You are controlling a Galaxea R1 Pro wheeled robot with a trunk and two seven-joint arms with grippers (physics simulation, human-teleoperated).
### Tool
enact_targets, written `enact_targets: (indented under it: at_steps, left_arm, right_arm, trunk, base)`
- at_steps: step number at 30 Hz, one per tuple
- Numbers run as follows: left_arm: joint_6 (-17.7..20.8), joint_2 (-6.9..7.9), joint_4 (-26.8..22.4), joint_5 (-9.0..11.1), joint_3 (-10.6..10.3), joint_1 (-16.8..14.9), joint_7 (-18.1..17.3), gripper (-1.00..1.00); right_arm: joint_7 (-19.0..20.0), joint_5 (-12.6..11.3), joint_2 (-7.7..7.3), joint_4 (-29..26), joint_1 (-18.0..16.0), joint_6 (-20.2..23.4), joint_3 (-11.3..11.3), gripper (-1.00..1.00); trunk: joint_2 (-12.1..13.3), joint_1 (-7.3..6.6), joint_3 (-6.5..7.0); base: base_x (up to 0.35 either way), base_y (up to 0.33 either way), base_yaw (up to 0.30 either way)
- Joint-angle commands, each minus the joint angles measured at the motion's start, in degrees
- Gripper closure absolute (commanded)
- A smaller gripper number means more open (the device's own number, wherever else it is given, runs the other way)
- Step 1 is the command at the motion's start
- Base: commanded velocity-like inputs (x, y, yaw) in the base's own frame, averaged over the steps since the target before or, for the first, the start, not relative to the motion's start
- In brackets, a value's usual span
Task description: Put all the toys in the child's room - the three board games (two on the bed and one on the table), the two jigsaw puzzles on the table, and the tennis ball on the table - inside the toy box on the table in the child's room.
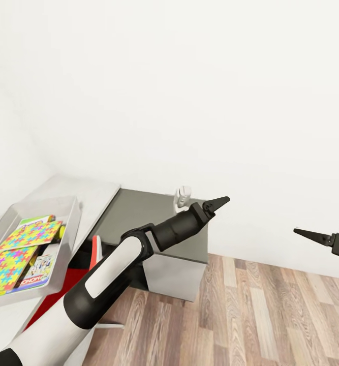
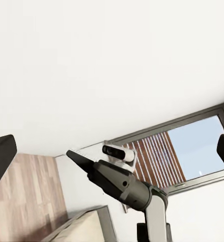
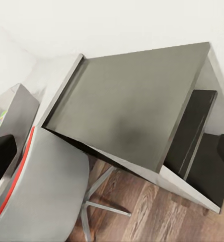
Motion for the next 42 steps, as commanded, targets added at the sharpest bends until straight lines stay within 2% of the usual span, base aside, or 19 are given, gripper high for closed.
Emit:
enact_targets:
  at_steps: [1, 7, 15, 42]
  left_arm:
    - [0.08, -0.01, -0.07, 0.6, 0.03, -0.05, 0.49, -1.0]
    - [0.09, -0.01, -0.03, 0.6, 0.05, -0.05, 0.51, -1.0]
    - [0.1, 0.06, 0.16, 0.6, 0.06, -0.05, 0.52, -1.0]
    - [0.07, 0.08, 0.34, 0.59, 0.06, -0.05, 0.61, -1.0]
  right_arm:
    - [0.34, 0.31, 0.2, 0.01, -0.13, 0.24, 0.3, -1.0]
    - [0.31, 0.45, 1.66, 0.01, -1.07, 0.24, 1.82, -1.0]
    - [0.29, 0.55, 2.52, 0.01, -1.61, 0.24, 2.57, -1.0]
    - [0.35, 0.58, 2.88, 0.01, -1.81, 0.24, 3.02, -1.0]
  trunk:
    - [-0.11, 0.04, -0.02]
    - [-0.11, 0.04, 0.51]
    - [-0.11, 0.04, 1.23]
    - [-0.11, 0.04, 3.09]
  base:
    - [-0.001, 0.0, -0.123]
    - [-0.001, 0.0, -0.072]
    - [0.0, 0.0, -0.024]
    - [-0.073, 0.0, -0.003]
